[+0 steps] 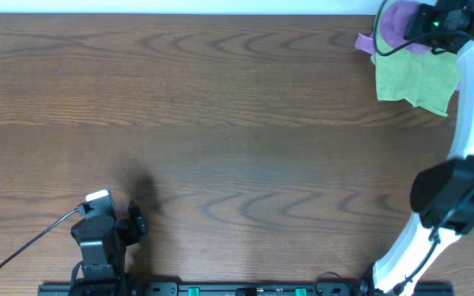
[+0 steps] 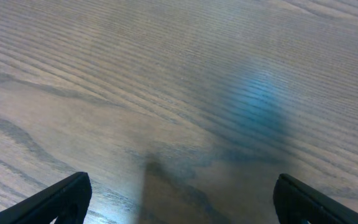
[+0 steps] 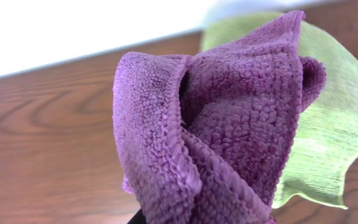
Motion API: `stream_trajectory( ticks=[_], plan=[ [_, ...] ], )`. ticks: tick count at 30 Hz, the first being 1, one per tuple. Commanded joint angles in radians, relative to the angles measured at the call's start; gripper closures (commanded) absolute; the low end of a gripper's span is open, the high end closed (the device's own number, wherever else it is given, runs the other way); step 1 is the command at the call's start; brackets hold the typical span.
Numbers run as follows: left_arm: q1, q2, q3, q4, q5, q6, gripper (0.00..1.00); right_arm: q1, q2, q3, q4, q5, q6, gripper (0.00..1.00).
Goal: Fold the cloth
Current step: 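Grasp the purple cloth with the right gripper and lift it, then carry the purple cloth left and lower it onto the table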
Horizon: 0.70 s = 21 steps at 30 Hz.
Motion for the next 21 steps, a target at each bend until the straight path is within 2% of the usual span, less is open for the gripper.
stream_trajectory(
  ticks=[1,12,16,21],
  plan=[
    [0.003,-0.006,-0.008,-0.002,0.0,-0.007,0.05,0.06,-0.076,0.021,-0.022,0.001,-0.019,0.98],
    [0.003,-0.006,-0.008,-0.002,0.0,-0.007,0.05,0.268,-0.23,0.021,-0.117,0.002,-0.008,0.98],
    [0.003,-0.006,-0.008,-0.002,0.0,-0.007,0.05,0.363,-0.253,0.039,-0.097,0.006,-0.002,0.98],
    [0.003,-0.006,-0.008,-0.002,0.0,-0.007,0.05,0.409,-0.254,0.13,-0.051,0.025,0.027,0.98]
  ],
)
